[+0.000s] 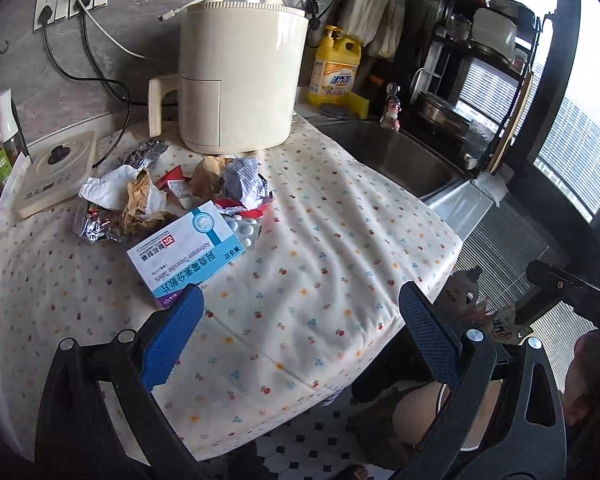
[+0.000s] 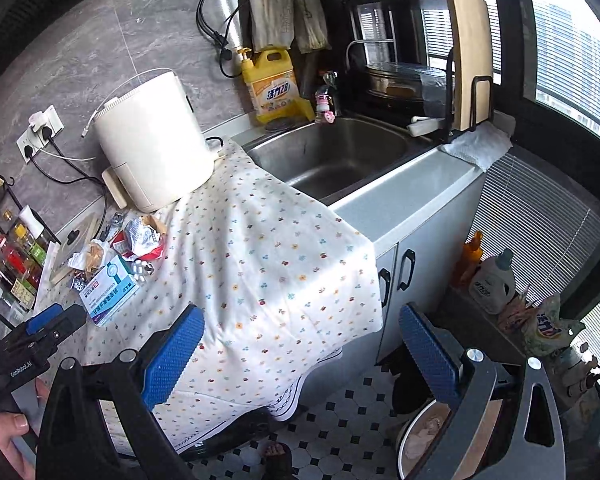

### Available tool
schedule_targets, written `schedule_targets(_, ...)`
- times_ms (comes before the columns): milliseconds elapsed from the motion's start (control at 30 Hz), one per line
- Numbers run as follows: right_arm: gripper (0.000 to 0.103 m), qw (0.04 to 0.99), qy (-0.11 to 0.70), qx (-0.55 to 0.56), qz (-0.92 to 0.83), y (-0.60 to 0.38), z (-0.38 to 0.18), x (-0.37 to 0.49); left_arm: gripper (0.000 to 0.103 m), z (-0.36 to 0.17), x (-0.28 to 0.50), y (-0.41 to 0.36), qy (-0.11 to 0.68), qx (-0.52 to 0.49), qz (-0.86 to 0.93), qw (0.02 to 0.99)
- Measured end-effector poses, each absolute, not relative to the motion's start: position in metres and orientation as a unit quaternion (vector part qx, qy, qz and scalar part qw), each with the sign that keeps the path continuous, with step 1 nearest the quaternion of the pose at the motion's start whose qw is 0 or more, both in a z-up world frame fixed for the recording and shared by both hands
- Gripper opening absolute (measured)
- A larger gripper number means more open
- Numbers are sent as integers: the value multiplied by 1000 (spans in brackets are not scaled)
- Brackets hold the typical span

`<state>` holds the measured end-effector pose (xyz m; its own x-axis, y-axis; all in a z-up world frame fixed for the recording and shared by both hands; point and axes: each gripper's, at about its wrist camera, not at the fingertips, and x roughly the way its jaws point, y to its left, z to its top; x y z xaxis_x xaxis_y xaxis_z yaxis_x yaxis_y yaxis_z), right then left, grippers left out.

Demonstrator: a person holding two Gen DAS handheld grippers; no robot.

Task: Collect trash
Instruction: 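Move both tools back toward the trash on the counter, then grasp the blue-white medicine box with the left tool and lift it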

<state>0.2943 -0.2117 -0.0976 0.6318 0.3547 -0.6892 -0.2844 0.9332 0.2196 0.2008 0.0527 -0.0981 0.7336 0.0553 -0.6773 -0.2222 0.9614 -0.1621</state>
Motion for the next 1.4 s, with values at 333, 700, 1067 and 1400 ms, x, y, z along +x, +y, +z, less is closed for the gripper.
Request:
schedule_targets(333,95,893,395,18,216,-128,-98,302,97,-113,192,114,367,-110,95,919)
schedule_targets(700,95,883,421,24,204,-82,-120,306,97,-132,222,144,386,-41,60,920)
schedule_targets(1067,95,876,453,57,155,-90,-149,306,97,-170,253,127,417,116,20,901)
schedule_targets(1400,95,868,468,46,159,-90,-156,309,73,-182,259,127,437,105,21,893)
